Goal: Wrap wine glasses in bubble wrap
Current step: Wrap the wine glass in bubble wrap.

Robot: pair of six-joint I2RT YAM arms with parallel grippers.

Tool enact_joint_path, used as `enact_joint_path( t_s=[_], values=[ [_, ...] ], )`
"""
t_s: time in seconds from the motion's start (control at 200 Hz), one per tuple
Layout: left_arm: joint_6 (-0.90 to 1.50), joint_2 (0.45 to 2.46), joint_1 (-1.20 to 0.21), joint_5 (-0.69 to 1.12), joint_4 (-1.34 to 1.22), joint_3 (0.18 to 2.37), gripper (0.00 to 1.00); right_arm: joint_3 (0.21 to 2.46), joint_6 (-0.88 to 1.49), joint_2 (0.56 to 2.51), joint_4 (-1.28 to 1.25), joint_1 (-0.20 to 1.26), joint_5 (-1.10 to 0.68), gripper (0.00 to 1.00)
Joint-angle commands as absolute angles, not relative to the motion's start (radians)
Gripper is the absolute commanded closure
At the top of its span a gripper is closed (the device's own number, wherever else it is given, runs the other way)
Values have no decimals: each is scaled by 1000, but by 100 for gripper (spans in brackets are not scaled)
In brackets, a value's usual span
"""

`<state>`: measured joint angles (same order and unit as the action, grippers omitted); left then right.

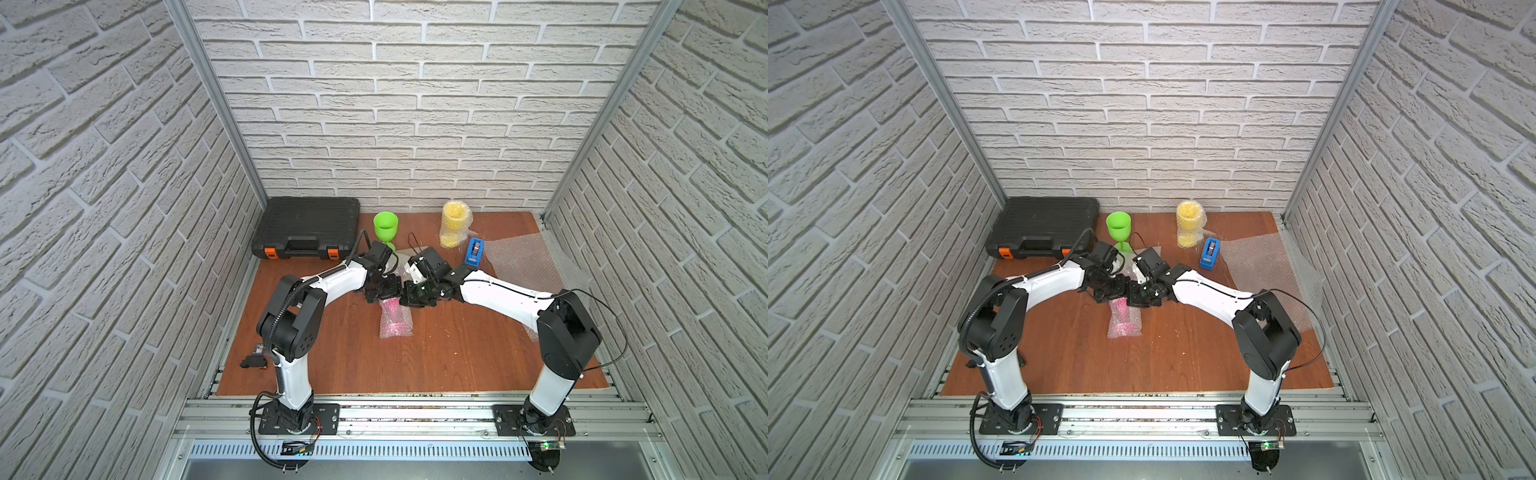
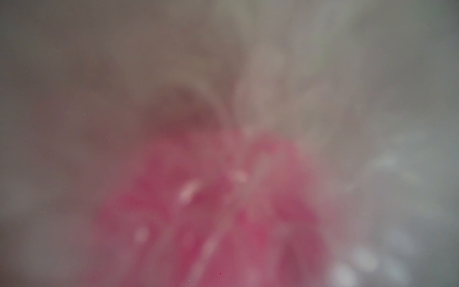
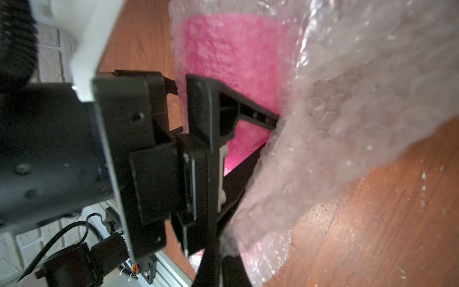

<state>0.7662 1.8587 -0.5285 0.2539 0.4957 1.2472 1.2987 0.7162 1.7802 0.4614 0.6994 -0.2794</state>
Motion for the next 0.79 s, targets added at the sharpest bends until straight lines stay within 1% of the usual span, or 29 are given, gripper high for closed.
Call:
enact_joint_path(
  t_s=[0.0,0.125,0.295,0.38,0.435,0.515,0.63,0.67,0.705,0.755,0.79],
  values=[
    [827,1896,-515,233,459,1221,29,1319,732,1782,476,771,-266,88],
    [849,1901,-517,241,450,1216,29,1314,735,1797,460,819,-194,69],
    [879,1909,-516,261,430,1211,29,1297,714,1825,432,888,-70,54],
    [885,1908,-518,262,428,1207,29,1313,687,1842,469,914,26,51],
    [888,1908,-518,262,428,1205,29,1331,670,1852,505,928,90,50],
    [889,1904,-517,261,429,1201,29,1355,652,1862,564,945,203,53],
    [899,1898,-517,256,427,1195,29,1370,625,1863,612,952,298,62],
    [901,1896,-517,258,427,1193,29,1379,613,1866,636,953,335,68],
    [904,1893,-517,256,426,1192,29,1387,604,1868,657,956,365,70],
    [909,1889,-518,253,427,1190,28,1393,593,1865,682,954,395,69],
    [910,1887,-518,252,427,1189,28,1392,583,1861,687,956,403,63]
  ],
)
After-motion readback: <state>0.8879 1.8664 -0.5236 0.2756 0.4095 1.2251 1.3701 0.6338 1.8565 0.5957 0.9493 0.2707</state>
